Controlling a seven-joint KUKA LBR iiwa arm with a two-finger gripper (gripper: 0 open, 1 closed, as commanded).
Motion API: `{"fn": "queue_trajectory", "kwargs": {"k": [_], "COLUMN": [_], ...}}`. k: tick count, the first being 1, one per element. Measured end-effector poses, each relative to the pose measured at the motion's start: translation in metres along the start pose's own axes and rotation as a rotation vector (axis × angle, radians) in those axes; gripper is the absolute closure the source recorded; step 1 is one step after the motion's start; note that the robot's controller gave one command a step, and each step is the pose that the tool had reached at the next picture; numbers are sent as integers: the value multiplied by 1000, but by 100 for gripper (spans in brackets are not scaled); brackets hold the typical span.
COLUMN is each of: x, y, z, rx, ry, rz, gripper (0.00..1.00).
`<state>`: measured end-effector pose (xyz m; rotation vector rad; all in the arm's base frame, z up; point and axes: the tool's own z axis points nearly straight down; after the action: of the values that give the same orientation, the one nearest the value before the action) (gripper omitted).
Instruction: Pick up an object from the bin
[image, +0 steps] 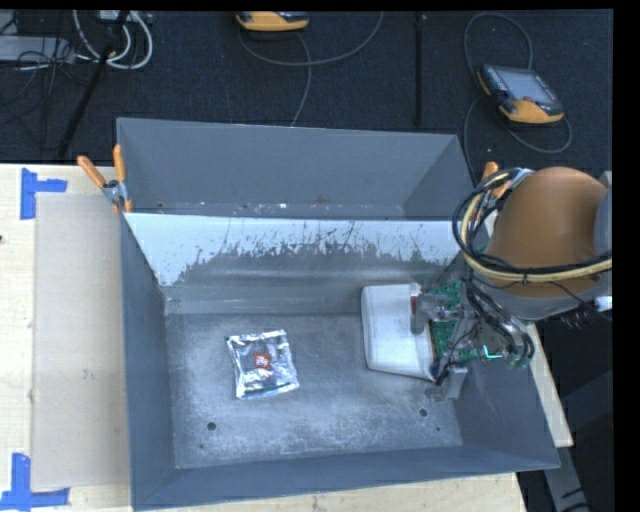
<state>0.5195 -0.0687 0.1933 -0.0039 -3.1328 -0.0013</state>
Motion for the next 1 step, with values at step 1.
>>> {"fn": "queue_trajectory", "kwargs": {"k": [1], "x": [-46], "y": [-26], "z": [93], "rx": [0], "ry": [-5], "rz": [-22], "gripper": [0]}}
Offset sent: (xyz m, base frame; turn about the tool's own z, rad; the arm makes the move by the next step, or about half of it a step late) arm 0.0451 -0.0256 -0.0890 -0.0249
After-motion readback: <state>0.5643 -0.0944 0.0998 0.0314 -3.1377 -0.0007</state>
